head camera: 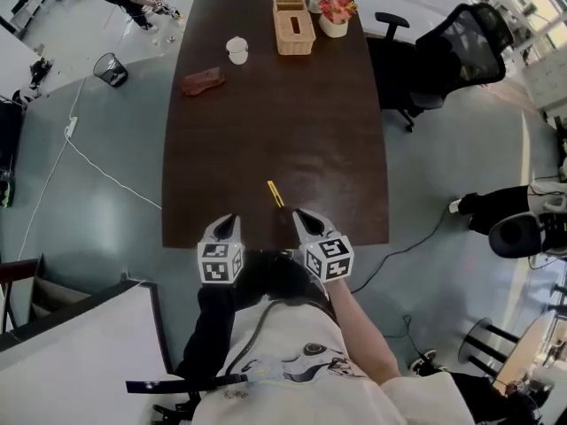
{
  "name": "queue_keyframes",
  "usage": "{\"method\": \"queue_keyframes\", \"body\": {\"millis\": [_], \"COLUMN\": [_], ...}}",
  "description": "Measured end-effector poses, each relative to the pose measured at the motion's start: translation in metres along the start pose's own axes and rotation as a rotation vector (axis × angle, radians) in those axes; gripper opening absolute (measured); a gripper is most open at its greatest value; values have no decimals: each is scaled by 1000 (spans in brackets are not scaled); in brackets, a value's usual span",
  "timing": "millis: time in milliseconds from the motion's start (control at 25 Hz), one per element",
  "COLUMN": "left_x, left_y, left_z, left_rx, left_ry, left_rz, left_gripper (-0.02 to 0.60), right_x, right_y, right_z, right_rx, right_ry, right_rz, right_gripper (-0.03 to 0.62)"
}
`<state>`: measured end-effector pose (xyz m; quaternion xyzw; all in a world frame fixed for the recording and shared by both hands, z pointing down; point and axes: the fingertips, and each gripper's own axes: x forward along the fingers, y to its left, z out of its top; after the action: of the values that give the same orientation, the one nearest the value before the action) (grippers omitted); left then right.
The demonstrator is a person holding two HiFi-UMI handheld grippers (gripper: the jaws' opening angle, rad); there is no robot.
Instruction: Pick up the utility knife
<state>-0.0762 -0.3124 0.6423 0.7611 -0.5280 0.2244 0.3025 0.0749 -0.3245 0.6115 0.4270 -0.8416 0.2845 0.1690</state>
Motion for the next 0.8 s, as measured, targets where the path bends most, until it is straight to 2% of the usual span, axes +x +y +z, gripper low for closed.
{"method": "queue_keyframes", "body": {"millis": [360, 640, 800], "left_x": [50, 62, 68], "left_y": [15, 26, 32], "left_z": [-42, -65, -66], "left_rx": [-65, -103, -99], "left_ry": [176, 263, 274], "left_rz": [-66, -67, -66], "left_gripper": [-3, -3, -2], "right_x": [52, 74, 85], "right_y": [-23, -32, -35], "right_z": [-64, -82, -85], "right_rx": [100, 155, 154], "right_ry": [249, 340, 365], "right_rz": [-67, -92, -92], "right_gripper": [2, 2, 3]}}
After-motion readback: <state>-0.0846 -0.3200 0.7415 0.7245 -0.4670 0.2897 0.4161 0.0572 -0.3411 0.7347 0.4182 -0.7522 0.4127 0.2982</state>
